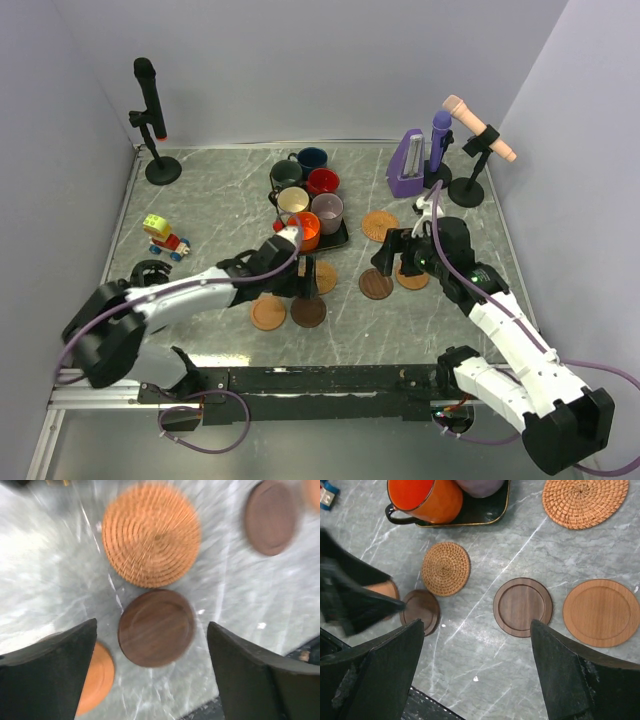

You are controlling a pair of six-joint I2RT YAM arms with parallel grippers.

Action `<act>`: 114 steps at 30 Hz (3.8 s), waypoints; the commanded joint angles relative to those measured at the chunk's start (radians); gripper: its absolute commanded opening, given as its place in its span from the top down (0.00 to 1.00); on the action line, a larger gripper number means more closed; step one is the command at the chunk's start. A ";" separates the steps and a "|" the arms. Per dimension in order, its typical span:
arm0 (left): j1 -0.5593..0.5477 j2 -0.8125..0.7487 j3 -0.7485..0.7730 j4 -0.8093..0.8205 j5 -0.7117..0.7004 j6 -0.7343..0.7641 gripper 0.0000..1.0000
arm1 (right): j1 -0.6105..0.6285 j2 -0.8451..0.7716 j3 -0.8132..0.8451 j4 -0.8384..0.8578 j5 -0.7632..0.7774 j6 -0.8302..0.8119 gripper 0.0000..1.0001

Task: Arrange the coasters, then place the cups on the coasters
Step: Move the coaster to the center of the board.

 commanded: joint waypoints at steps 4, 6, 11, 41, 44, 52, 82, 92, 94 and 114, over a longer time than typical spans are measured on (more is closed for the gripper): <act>0.003 -0.253 0.207 -0.167 -0.144 0.177 0.03 | 0.068 0.009 0.045 -0.025 0.049 -0.054 0.06; 0.031 -0.271 0.283 -0.172 -0.184 0.244 0.03 | 0.108 0.028 0.049 -0.016 0.077 -0.045 0.06; 0.291 -0.288 0.382 -0.034 -0.075 0.258 0.03 | 0.255 0.123 0.077 -0.003 0.195 0.053 0.07; 0.433 -0.320 0.275 0.092 -0.119 0.381 0.04 | 0.498 0.884 0.365 0.112 0.511 0.162 0.45; 0.433 -0.316 0.275 0.094 -0.092 0.370 0.03 | 0.501 0.897 0.361 0.141 0.491 0.158 0.45; 0.431 -0.303 0.272 0.098 -0.067 0.361 0.03 | 0.503 0.950 0.404 0.129 0.509 0.153 0.45; 0.423 -0.283 0.267 0.100 -0.052 0.355 0.03 | 0.357 0.801 0.229 0.035 0.594 0.164 0.45; 0.422 -0.285 0.262 0.103 -0.058 0.366 0.03 | 0.429 0.744 0.341 0.038 0.516 0.035 0.20; 0.422 -0.286 0.262 0.107 -0.050 0.364 0.03 | 0.441 0.735 0.327 0.061 0.482 0.027 0.13; 0.416 -0.271 0.267 0.097 -0.070 0.367 0.03 | 0.455 0.901 0.344 0.066 0.465 0.087 0.37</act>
